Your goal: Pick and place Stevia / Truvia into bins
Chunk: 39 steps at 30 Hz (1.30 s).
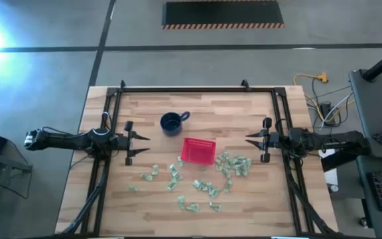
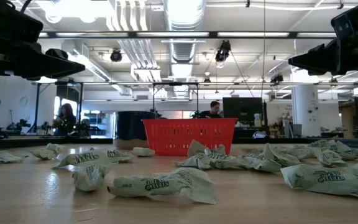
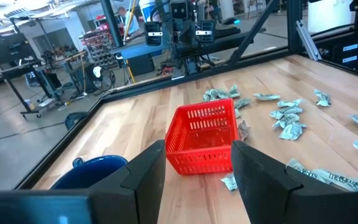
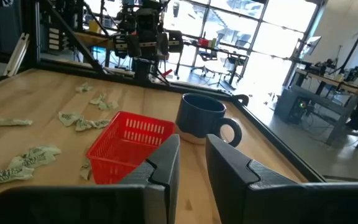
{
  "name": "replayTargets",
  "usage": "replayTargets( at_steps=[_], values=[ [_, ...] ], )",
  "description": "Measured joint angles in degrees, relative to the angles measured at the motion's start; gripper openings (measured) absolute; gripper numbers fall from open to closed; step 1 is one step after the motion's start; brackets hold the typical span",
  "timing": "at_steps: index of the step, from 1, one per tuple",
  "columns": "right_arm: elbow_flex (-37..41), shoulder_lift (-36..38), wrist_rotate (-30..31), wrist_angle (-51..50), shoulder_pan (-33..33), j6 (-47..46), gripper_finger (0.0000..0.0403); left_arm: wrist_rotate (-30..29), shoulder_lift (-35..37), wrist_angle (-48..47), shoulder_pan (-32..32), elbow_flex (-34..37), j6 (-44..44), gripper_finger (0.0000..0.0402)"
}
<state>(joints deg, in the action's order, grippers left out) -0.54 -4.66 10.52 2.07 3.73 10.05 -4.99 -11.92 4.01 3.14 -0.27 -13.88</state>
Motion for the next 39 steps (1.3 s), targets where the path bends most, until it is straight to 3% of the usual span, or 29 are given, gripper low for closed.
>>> replayTargets(
  at_steps=[13,23,29,36,39],
  values=[
    [0.0,0.0,0.0,0.2,0.0,0.0,0.0068,0.0,0.0,0.0,0.0,0.0,0.0,0.0167],
    [0.0,0.0,-0.1,0.3,0.0,-29.9,0.0068,0.0,-0.1,3.7,0.0,0.0,0.0,0.0167],
    [0.0,0.0,-0.2,0.2,0.0,-29.2,0.0068,1.5,0.0,12.8,0.0,0.0,7.4,0.0167],
    [0.0,0.0,-0.1,0.2,0.0,-23.5,0.0068,1.5,0.0,14.5,0.0,0.0,9.0,0.0167],
    [0.0,0.0,-0.1,0.3,0.0,-29.8,0.0068,1.7,0.0,15.1,0.0,0.0,9.5,0.0167]
  ],
)
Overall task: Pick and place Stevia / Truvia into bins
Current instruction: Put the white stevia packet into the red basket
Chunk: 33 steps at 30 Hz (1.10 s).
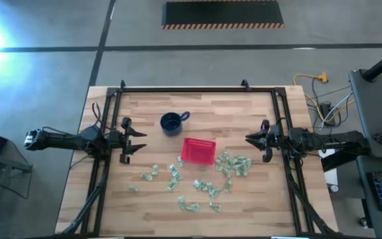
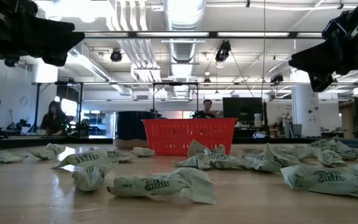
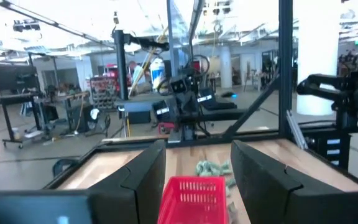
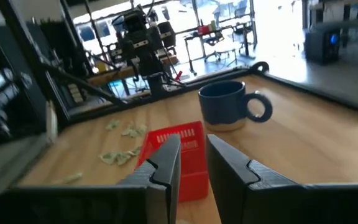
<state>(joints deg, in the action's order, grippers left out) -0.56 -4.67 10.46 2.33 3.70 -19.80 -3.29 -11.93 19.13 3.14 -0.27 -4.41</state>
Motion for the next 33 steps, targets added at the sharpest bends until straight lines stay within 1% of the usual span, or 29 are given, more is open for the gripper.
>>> replayTargets(
  at_steps=[3,7,10,11,14,16,20,22,23,26,29,33],
  values=[
    [0.0,-0.2,-0.3,0.0,0.0,-5.6,0.0068,-0.1,0.0,-0.4,0.0,0.0,1.1,0.0167],
    [0.0,-0.4,-0.5,0.0,0.0,-6.7,0.0068,-0.9,-0.3,0.2,0.0,0.0,1.0,0.0167],
    [0.0,-0.4,-0.6,-0.1,0.2,-6.2,0.0068,-6.3,-0.3,5.3,0.0,0.0,0.9,0.0167],
    [0.0,-0.5,-0.6,-0.2,0.4,-5.6,0.0068,-7.2,-0.2,7.0,0.0,0.0,1.0,0.0167],
    [0.0,-1.4,-0.6,-0.2,1.2,-2.3,0.0068,-6.1,0.1,8.5,0.0,0.0,4.5,0.0167],
    [0.0,-2.3,-0.6,0.5,1.3,0.6,0.0068,-5.6,-0.4,8.3,0.1,0.0,4.7,0.0167],
    [0.0,-3.7,-0.5,4.1,1.3,8.8,0.0068,-3.2,-2.5,1.7,0.0,0.0,4.6,0.0167],
    [0.0,-4.4,-0.5,7.3,1.3,12.8,0.0068,-3.0,-4.2,-1.5,0.0,-0.3,3.8,0.0166],
    [0.0,-4.9,-0.5,9.3,1.3,14.3,0.0068,-3.0,-5.1,-4.8,0.0,-1.0,2.9,0.0166],
    [0.0,-6.3,-1.2,13.5,1.3,17.6,0.0068,-2.9,-8.5,-14.6,0.1,-6.6,0.9,0.0166],
    [0.0,-7.5,-3.2,16.6,1.3,22.6,0.0068,-3.0,-14.7,-26.1,1.1,-13.0,1.1,0.0166],
    [-2.0,-9.4,-3.4,15.9,1.3,26.2,0.0068,-4.8,-24.4,-34.8,4.6,-19.6,5.5,0.0166]
  ],
)
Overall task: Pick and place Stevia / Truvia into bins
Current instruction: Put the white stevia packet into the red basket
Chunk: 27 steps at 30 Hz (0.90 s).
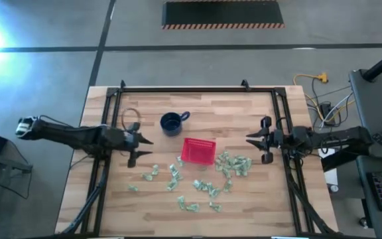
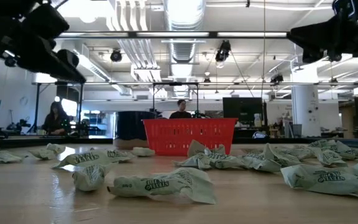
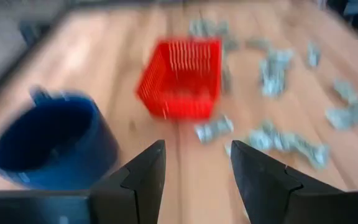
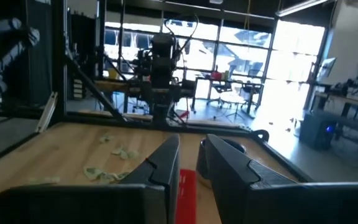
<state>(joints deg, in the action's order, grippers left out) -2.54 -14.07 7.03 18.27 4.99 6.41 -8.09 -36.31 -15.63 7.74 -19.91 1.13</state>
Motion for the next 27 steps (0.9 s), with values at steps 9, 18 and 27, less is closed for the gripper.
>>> replayTargets(
  at_steps=[9,18,27],
  values=[
    [-8.0,-7.9,-2.3,-10.1,0.0,-0.1,0.0068,-12.5,-23.5,-7.3,13.7,-9.5,13.6,0.0166],
    [-12.2,-17.2,-2.6,-10.4,0.0,-0.7,0.0068,-16.8,-38.3,-11.0,19.7,-15.0,23.3,0.0166],
    [-14.5,-24.3,-2.6,-9.8,0.0,-1.5,0.0099,-16.0,-39.4,-11.6,19.8,-15.0,30.0,0.0166]
  ],
)
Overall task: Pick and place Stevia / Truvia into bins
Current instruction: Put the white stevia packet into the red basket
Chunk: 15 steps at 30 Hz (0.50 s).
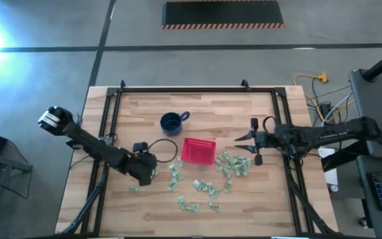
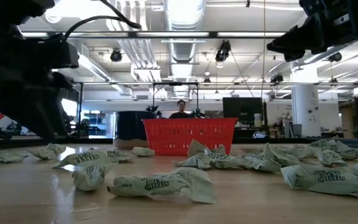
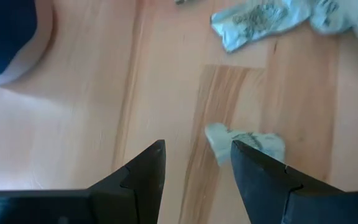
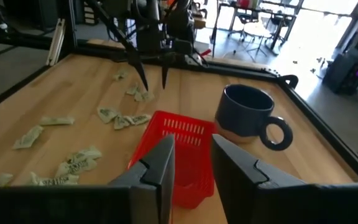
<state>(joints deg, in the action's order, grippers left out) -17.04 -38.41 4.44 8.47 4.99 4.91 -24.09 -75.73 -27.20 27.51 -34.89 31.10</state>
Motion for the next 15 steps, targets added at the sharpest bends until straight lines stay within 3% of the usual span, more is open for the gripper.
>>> replayTargets(
  at_steps=[8,15],
  values=[
    [-1.4,-4.5,0.0,0.0,0.0,-0.4,0.0133,4.2,3.0,2.6,0.0,0.7,0.7,0.0166],
    [-2.4,-6.3,-0.1,0.2,0.0,-0.2,0.0150,5.1,-0.1,6.7,-0.1,1.8,0.3,0.0166]
  ],
)
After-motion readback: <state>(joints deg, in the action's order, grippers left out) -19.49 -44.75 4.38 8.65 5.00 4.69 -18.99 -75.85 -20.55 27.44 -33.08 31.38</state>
